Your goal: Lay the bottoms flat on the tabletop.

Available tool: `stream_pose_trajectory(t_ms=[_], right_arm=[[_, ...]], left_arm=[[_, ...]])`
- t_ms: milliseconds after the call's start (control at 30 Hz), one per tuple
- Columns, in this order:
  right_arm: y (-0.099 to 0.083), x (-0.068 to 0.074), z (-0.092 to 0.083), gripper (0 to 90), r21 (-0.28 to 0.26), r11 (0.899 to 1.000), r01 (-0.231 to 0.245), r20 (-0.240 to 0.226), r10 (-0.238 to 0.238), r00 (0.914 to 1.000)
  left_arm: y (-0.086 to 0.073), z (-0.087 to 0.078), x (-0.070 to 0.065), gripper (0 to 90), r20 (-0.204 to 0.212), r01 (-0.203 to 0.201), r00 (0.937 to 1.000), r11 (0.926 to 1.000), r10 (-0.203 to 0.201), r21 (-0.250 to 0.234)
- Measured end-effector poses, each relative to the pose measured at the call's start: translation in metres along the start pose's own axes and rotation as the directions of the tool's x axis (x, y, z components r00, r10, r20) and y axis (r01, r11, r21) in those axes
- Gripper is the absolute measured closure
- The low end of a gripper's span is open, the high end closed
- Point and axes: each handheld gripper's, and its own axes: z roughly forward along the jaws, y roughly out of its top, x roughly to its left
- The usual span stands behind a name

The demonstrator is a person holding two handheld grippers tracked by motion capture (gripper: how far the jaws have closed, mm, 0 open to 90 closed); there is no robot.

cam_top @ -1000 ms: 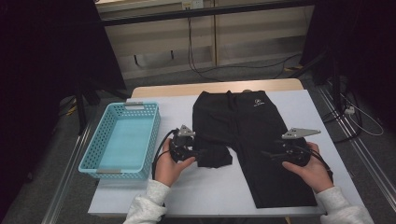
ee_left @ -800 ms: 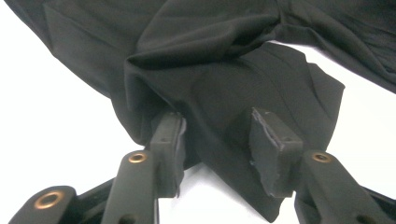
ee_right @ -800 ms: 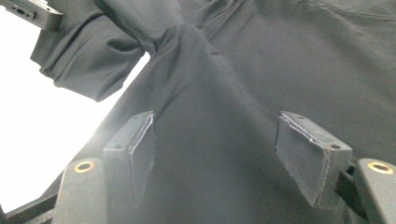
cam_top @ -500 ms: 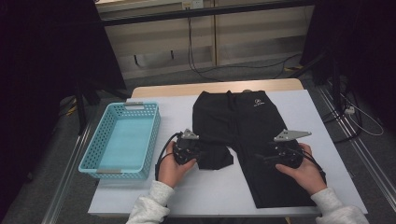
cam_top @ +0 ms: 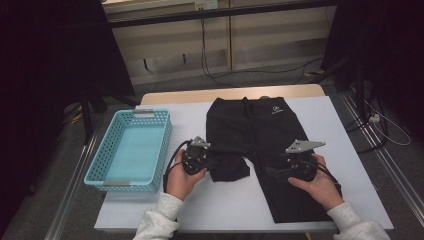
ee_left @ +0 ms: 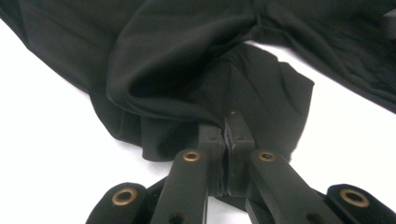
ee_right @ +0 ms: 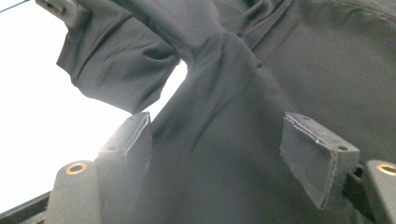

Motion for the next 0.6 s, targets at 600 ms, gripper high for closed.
stream_pose_trajectory(t_ms=[600], right_arm=[[0.002, 0.003, 0.005, 24.9, 0.007, 1.000, 0.015, -0.008, -0.015, 0.9999]], left_arm=[[0.006, -0.039, 0.007, 87.8, -0.035, -0.005, 0.9994, 0.9936, 0.001, -0.113]])
